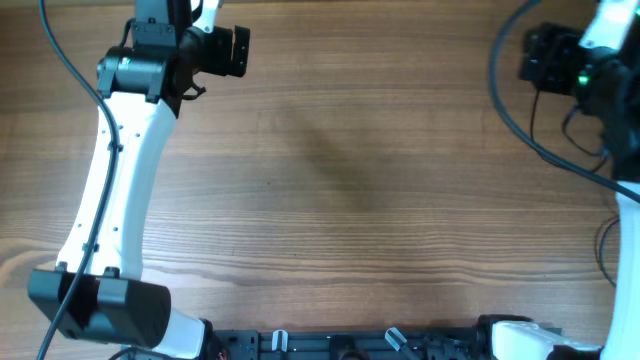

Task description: Untangle cables

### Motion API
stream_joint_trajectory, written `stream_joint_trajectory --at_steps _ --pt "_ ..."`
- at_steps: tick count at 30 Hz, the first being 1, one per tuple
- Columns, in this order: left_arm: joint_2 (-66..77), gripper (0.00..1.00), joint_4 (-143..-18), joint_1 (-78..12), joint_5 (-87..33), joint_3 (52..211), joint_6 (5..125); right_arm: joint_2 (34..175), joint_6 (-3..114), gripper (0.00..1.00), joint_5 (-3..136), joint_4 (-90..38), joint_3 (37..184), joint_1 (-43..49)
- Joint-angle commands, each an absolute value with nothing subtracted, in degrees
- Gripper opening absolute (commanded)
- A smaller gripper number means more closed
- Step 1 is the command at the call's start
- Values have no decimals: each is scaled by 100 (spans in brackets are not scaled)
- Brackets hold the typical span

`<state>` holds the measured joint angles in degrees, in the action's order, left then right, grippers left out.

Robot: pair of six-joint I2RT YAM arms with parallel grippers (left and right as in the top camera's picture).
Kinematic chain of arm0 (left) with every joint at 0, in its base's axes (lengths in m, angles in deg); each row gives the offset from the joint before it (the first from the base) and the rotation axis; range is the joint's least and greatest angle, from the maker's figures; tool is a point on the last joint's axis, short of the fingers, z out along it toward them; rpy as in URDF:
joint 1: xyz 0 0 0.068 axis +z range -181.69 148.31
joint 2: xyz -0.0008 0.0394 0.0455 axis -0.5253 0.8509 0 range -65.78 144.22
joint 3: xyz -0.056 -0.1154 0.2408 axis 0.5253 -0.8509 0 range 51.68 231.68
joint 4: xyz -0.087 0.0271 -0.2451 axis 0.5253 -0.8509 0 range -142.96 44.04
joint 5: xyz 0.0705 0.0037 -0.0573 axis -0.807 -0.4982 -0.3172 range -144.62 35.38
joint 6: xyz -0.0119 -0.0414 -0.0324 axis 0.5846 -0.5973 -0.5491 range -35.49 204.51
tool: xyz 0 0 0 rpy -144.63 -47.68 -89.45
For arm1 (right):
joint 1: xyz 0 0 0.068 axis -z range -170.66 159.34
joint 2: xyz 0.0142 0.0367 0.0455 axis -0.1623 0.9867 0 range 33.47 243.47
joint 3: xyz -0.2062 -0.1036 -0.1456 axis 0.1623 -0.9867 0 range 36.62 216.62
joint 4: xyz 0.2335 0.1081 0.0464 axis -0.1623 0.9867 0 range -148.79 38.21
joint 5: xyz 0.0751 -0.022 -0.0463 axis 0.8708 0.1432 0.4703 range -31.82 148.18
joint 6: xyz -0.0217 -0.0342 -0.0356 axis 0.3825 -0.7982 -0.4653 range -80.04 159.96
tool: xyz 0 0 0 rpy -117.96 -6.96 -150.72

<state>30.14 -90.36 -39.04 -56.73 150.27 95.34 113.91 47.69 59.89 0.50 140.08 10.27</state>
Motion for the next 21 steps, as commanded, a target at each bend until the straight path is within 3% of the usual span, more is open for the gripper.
stream_joint_trajectory --at_steps 1,21 --pt "2718 100 -9065 -3891 -5920 15016 9235 11861 4609 76 5686 23 14105 644" --pt "2684 100 -8986 -3891 -6001 15016 8668 13210 4640 80 5607 -610 14105 259"
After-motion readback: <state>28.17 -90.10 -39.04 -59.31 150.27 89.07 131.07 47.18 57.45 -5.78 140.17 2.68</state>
